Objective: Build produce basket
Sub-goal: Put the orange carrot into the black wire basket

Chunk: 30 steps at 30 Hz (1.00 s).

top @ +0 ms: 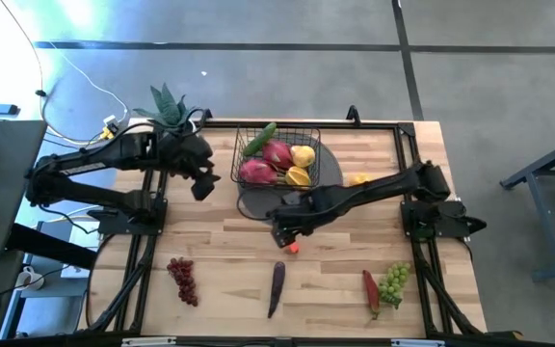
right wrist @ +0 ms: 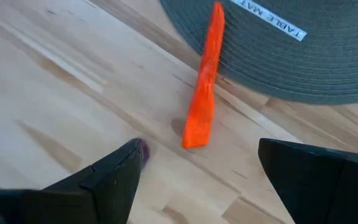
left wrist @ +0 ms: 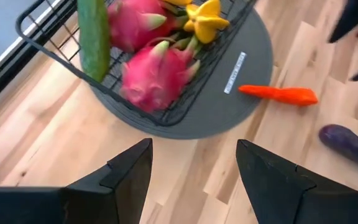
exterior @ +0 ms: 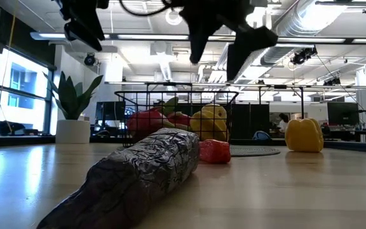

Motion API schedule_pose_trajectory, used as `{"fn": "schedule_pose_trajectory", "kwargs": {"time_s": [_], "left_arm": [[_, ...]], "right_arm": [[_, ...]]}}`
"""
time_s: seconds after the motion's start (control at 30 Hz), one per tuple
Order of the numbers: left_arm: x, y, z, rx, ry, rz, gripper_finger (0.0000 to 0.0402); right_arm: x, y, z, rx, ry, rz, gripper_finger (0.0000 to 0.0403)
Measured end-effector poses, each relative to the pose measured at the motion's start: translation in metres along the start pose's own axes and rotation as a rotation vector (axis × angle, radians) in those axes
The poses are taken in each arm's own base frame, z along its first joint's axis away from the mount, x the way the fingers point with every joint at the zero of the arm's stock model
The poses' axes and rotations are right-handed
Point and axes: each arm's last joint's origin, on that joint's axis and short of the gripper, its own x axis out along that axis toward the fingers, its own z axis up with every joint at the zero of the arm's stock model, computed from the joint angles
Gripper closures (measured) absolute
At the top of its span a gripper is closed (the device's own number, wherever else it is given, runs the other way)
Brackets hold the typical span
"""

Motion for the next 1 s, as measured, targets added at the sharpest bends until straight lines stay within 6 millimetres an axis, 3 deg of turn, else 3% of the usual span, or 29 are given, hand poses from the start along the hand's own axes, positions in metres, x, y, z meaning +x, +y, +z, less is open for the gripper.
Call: {"fn": "schedule_pose_trajectory", "kwargs": {"time_s": [0.43, 0.73, 1.0], "left_arm": [[-0.004, -0.009, -0.004, 0.045, -0.013, -0.016, 0.0179], [-0.004, -0.008, -0.005, 0.047, 0.000, -0.011, 0.0179], [-0.004, -0.008, -0.005, 0.047, 0.000, -0.011, 0.0179]], "right_arm": [[0.059, 0.010, 0.000, -0.007, 0.029, -0.073, 0.0100], [0.089, 0.013, -0.003, 0.031, 0.037, -0.098, 0.0101], [0.109, 0.013, -0.008, 0.051, 0.051, -0.146, 0.0146]]}}
